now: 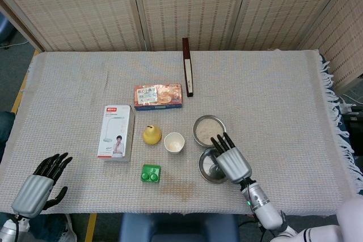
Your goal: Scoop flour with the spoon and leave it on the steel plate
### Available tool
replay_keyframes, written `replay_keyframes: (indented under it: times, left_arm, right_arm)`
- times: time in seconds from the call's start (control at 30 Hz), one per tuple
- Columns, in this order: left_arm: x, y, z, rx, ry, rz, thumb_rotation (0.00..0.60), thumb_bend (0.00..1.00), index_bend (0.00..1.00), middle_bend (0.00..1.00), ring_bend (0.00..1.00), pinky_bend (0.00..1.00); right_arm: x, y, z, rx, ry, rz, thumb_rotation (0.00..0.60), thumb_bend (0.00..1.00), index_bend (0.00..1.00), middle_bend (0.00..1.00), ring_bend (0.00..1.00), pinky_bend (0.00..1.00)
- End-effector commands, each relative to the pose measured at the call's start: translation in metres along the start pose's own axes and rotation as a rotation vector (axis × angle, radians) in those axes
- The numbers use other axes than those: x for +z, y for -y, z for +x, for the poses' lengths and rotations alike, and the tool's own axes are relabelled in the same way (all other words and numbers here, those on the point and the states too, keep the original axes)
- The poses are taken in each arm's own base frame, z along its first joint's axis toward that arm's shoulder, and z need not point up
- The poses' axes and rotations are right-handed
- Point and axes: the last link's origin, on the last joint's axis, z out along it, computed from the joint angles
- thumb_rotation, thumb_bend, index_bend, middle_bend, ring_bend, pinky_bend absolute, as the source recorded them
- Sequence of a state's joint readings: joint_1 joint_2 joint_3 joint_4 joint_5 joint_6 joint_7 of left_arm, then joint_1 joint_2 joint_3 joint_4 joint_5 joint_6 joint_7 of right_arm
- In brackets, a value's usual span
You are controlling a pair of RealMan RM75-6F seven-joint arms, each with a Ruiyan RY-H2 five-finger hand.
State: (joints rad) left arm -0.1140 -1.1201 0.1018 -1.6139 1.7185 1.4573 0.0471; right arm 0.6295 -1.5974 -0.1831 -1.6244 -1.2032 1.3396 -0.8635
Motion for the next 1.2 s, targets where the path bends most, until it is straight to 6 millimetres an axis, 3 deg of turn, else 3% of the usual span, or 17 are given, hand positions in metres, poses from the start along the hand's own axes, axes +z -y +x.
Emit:
replay_keyframes:
  times: [0.03, 0.13, 0.23, 0.37, 0.63, 0.73, 0.83, 1.0, 1.1, 1.2]
  left_arm:
    - [0.000, 0.001, 0.000, -0.001, 0.000, 0.000, 0.600, 0.42, 0.00, 0.00, 0.00, 0.12]
    - [0.000, 0.002, 0.001, -0.002, -0.002, 0.001, 0.600, 0.42, 0.00, 0.00, 0.00, 0.12]
    - [0.000, 0.002, 0.001, -0.004, -0.003, -0.001, 0.600, 0.42, 0.00, 0.00, 0.00, 0.12]
    - [0.000, 0.002, 0.001, -0.004, -0.001, -0.002, 0.600, 0.42, 0.00, 0.00, 0.00, 0.12]
    - [-0.001, 0.002, 0.002, -0.009, 0.002, 0.000, 0.600, 0.42, 0.00, 0.00, 0.00, 0.13]
    - [-0.002, 0.004, 0.003, -0.011, -0.004, 0.009, 0.600, 0.42, 0.00, 0.00, 0.00, 0.13]
    - [-0.001, 0.008, 0.006, -0.019, -0.023, 0.020, 0.600, 0.42, 0.00, 0.00, 0.00, 0.13]
    - [0.003, 0.008, 0.004, -0.022, -0.062, -0.009, 0.600, 0.42, 0.00, 0.00, 0.00, 0.15]
    - [0.003, 0.005, 0.001, -0.012, -0.060, -0.017, 0.600, 0.43, 0.00, 0.00, 0.00, 0.15]
    - [0.003, 0.006, 0.003, 0.001, -0.080, 0.006, 0.600, 0.43, 0.00, 0.00, 0.00, 0.15]
  right_arm:
    - [-0.002, 0.007, -0.009, -0.017, 0.009, 0.016, 0.600, 0.44, 0.65, 0.07, 0.00, 0.00]
    - [-0.002, 0.010, -0.014, -0.030, 0.012, 0.017, 0.600, 0.44, 0.60, 0.07, 0.00, 0.00]
    - [-0.002, 0.010, -0.015, -0.053, 0.021, 0.012, 0.600, 0.44, 0.46, 0.06, 0.00, 0.00]
    - [-0.002, 0.011, -0.014, -0.048, 0.030, 0.010, 0.600, 0.44, 0.35, 0.05, 0.00, 0.00]
    - [-0.012, 0.006, -0.011, -0.002, -0.003, -0.004, 0.600, 0.42, 0.26, 0.04, 0.00, 0.00]
    - [-0.033, -0.006, 0.002, 0.088, -0.077, -0.047, 0.600, 0.36, 0.23, 0.03, 0.00, 0.00]
    - [-0.071, -0.024, 0.008, 0.195, -0.151, -0.110, 0.600, 0.28, 0.15, 0.02, 0.00, 0.00]
    - [-0.138, -0.059, -0.007, 0.245, -0.129, -0.300, 0.600, 0.21, 0.08, 0.00, 0.00, 0.00]
    - [-0.157, -0.076, -0.009, 0.289, -0.116, -0.384, 0.600, 0.19, 0.10, 0.00, 0.00, 0.00]
    - [-0.162, -0.090, 0.000, 0.312, -0.175, -0.387, 0.600, 0.18, 0.05, 0.00, 0.00, 0.00]
